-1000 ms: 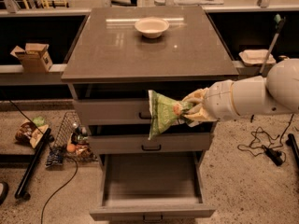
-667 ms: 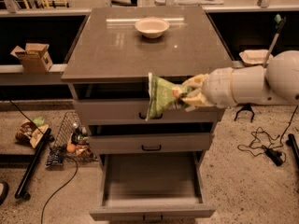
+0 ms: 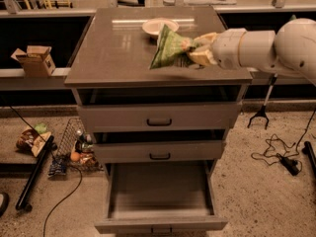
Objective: Pick green jalapeno chip bag from bottom drawer and place on counter
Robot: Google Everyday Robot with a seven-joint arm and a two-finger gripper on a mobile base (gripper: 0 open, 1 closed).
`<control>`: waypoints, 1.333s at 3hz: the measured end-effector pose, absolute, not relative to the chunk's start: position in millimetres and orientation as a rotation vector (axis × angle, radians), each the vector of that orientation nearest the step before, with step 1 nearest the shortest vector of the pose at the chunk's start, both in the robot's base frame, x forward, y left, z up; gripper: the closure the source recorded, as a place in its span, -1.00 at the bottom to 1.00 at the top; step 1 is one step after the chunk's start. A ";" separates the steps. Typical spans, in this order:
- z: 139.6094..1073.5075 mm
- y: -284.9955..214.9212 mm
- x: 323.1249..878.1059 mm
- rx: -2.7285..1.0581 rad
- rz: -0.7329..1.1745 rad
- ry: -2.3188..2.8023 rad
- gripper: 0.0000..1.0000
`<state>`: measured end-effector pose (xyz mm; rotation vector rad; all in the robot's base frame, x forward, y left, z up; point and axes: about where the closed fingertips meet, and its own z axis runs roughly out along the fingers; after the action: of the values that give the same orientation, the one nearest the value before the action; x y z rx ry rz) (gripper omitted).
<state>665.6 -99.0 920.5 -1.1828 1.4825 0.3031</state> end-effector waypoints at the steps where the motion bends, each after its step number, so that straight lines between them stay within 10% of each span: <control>1: 937.5 -100.9 710.1 -1.045 0.264 1.522 1.00; 3: 913.3 -112.6 789.5 -0.805 0.186 1.581 1.00; 4: 897.6 -118.2 829.7 -0.730 0.152 1.624 0.65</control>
Offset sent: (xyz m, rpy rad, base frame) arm 0.1359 -0.0301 -0.0048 0.2206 -0.0486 -0.4225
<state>829.7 -118.2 897.6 -0.7300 1.6242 0.1518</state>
